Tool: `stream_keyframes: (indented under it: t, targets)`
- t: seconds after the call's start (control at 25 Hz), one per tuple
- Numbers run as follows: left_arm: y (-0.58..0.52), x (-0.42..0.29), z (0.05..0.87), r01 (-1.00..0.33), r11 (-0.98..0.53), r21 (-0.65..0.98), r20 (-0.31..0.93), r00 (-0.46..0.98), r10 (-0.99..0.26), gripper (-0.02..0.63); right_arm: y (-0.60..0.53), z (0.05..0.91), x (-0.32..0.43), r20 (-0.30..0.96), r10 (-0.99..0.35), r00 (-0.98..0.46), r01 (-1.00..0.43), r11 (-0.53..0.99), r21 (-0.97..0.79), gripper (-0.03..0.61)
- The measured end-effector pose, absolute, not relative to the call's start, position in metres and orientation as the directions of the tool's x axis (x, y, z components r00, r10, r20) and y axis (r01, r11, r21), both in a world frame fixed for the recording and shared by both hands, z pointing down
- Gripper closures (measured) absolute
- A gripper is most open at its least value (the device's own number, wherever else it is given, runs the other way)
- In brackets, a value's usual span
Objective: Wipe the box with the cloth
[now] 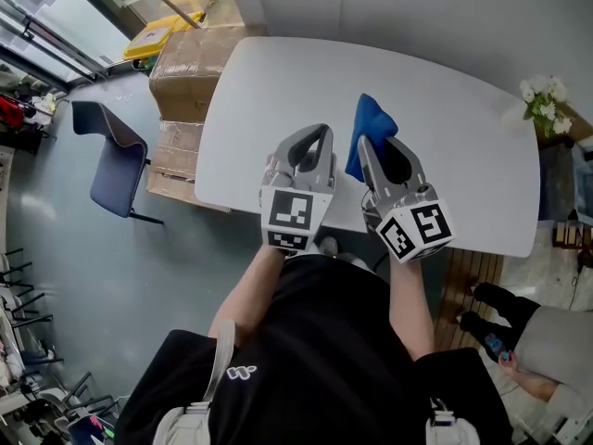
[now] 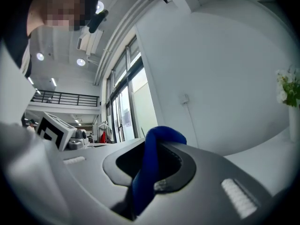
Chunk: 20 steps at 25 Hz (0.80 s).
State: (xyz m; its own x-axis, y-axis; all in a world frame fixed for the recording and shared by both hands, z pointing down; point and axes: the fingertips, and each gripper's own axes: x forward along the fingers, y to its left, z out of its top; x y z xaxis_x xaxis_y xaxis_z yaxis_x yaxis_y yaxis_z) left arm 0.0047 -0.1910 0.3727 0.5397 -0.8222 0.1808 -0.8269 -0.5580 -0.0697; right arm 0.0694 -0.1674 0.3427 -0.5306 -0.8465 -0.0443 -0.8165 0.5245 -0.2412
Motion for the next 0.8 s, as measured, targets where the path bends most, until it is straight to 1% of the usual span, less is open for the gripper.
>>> stream_keyframes:
  t: [0.16,0.4,0.56,0.8]
  targets:
    - [-0.187,0.003,0.358,-0.861,-0.508,-0.02,0.107,0.504,-0.857,0.614,-0.168,0.34,0.07,-0.036,-0.868,-0.494,-0.841,0.489,-0.231,0.523]
    - [-0.183,0.001,0.346,-0.893,-0.451,-0.015,0.042,0.45,-0.892,0.614,-0.168,0.343,0.069,-0.004,-0.891,-0.454,-0.875,0.446,-0.187,0.525]
    - [-0.183,0.002,0.345,-0.892,-0.452,0.001,0.04,0.452,-0.891,0.614,-0.166,0.346,0.07,0.015,-0.894,-0.447,-0.886,0.44,-0.149,0.526]
    - [-0.181,0.004,0.349,-0.888,-0.459,0.012,0.051,0.459,-0.887,0.614,-0.165,0.348,0.072,0.026,-0.898,-0.439,-0.891,0.431,-0.144,0.526]
